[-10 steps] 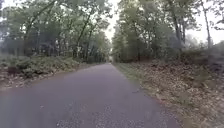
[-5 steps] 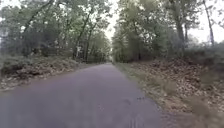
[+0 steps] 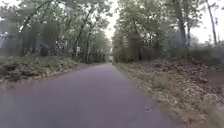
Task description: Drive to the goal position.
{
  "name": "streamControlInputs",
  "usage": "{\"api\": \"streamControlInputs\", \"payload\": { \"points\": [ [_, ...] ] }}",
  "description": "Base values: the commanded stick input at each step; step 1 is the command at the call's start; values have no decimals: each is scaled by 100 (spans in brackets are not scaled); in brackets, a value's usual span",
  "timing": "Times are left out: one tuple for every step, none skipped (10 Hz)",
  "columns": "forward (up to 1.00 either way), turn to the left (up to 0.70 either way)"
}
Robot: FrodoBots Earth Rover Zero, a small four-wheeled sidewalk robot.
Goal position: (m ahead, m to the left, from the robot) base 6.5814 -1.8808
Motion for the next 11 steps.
{"api": "streamControlInputs", "payload": {
  "points": [
    [70, 0],
    [70, 0],
    [70, 0],
    [70, 0],
    [70, 0],
    [70, 0],
    [70, 0],
    [70, 0],
    [70, 0],
    [70, 0],
    [70, 0]
  ]
}}
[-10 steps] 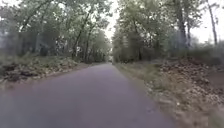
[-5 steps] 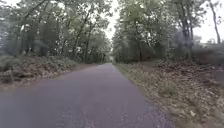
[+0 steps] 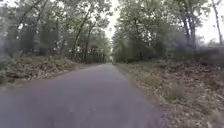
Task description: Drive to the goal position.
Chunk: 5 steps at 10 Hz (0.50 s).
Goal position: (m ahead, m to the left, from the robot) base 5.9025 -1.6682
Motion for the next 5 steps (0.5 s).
{"api": "streamControlInputs", "payload": {
  "points": [
    [70, 0],
    [70, 0],
    [70, 0],
    [70, 0],
    [70, 0]
  ]
}}
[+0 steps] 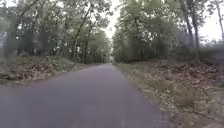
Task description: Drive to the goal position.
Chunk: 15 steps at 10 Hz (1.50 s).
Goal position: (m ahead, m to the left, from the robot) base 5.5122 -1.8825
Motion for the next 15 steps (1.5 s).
{"api": "streamControlInputs", "payload": {
  "points": [
    [70, 0],
    [70, 0],
    [70, 0],
    [70, 0],
    [70, 0],
    [70, 0],
    [70, 0],
    [70, 0],
    [70, 0],
    [70, 0],
    [70, 0],
    [70, 0],
    [70, 0],
    [70, 0],
    [70, 0]
  ]
}}
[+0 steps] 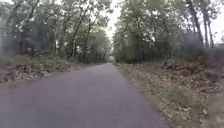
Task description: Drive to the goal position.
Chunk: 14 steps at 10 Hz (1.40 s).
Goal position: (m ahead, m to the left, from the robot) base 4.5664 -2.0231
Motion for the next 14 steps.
{"api": "streamControlInputs", "payload": {
  "points": [
    [70, 0],
    [70, 0],
    [70, 0],
    [70, 0],
    [70, 0],
    [70, 0],
    [70, 0],
    [70, 0],
    [70, 0],
    [70, 0],
    [70, 0],
    [70, 0],
    [70, 0],
    [70, 0]
  ]
}}
